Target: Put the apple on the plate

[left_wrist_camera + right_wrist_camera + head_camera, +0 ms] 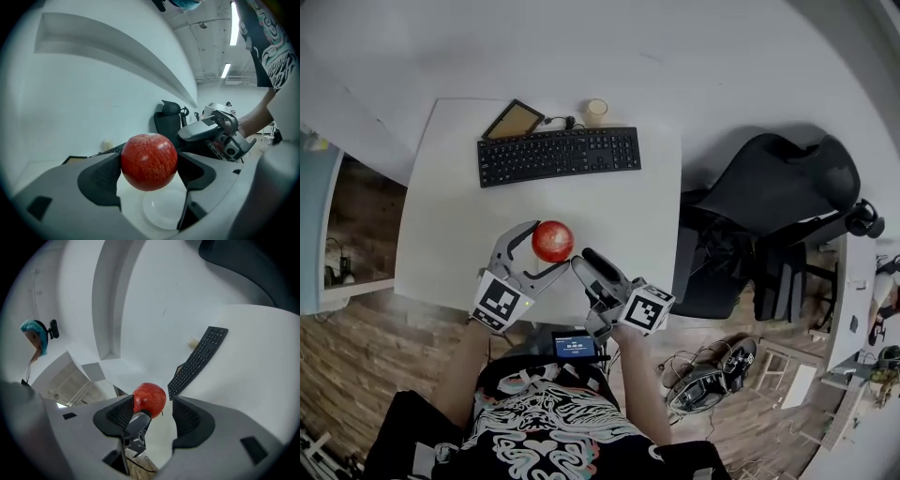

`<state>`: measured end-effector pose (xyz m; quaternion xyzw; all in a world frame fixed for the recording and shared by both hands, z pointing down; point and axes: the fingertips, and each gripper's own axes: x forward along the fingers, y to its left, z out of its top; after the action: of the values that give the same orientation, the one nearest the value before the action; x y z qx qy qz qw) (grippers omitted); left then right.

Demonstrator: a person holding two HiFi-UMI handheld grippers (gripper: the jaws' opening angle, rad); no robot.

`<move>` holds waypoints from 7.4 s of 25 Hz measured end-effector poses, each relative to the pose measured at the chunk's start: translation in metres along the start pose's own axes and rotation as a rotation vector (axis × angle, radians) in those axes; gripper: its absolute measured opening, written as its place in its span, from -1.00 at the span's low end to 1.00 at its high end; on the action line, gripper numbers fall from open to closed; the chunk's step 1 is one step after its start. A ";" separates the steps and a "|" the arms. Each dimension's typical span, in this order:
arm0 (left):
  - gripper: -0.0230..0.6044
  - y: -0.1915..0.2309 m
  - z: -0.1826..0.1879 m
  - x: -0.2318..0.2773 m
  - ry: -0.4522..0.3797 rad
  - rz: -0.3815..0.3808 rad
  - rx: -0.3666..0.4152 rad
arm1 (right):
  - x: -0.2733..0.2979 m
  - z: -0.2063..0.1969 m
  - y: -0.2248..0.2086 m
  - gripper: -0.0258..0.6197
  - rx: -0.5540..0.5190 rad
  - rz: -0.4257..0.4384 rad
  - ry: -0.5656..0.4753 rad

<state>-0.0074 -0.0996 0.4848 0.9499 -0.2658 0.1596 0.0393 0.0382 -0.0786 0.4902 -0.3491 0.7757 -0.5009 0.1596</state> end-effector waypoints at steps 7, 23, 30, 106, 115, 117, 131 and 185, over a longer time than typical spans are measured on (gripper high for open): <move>0.27 -0.018 0.003 -0.008 -0.031 -0.059 0.042 | -0.001 -0.002 0.018 -0.14 0.145 0.116 -0.055; 0.27 -0.044 -0.002 -0.019 -0.027 -0.135 0.230 | 0.003 -0.020 0.027 -0.03 0.249 0.193 -0.036; 0.27 -0.050 -0.010 -0.016 -0.010 -0.155 0.264 | 0.002 -0.027 0.019 0.00 0.275 0.181 -0.016; 0.27 0.001 -0.098 -0.014 0.183 -0.112 -0.078 | 0.014 -0.100 -0.060 0.00 -1.656 -0.527 0.701; 0.27 -0.003 -0.098 -0.024 0.187 -0.108 -0.071 | 0.011 -0.115 -0.038 -0.01 -1.389 -0.463 0.674; 0.27 -0.005 -0.098 -0.027 0.188 -0.107 -0.071 | 0.008 -0.121 -0.038 -0.01 -1.343 -0.454 0.679; 0.27 -0.019 -0.093 -0.046 0.165 -0.091 -0.064 | 0.001 -0.107 -0.030 -0.01 -1.251 -0.513 0.537; -0.88 -0.254 0.047 -0.249 -0.210 0.485 -0.033 | -0.312 -0.121 0.158 -0.83 -0.957 -0.417 -0.214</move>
<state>-0.0634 0.2331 0.3622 0.8691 -0.4907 0.0608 -0.0125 0.1254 0.2609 0.3719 -0.5789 0.8110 -0.0739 -0.0423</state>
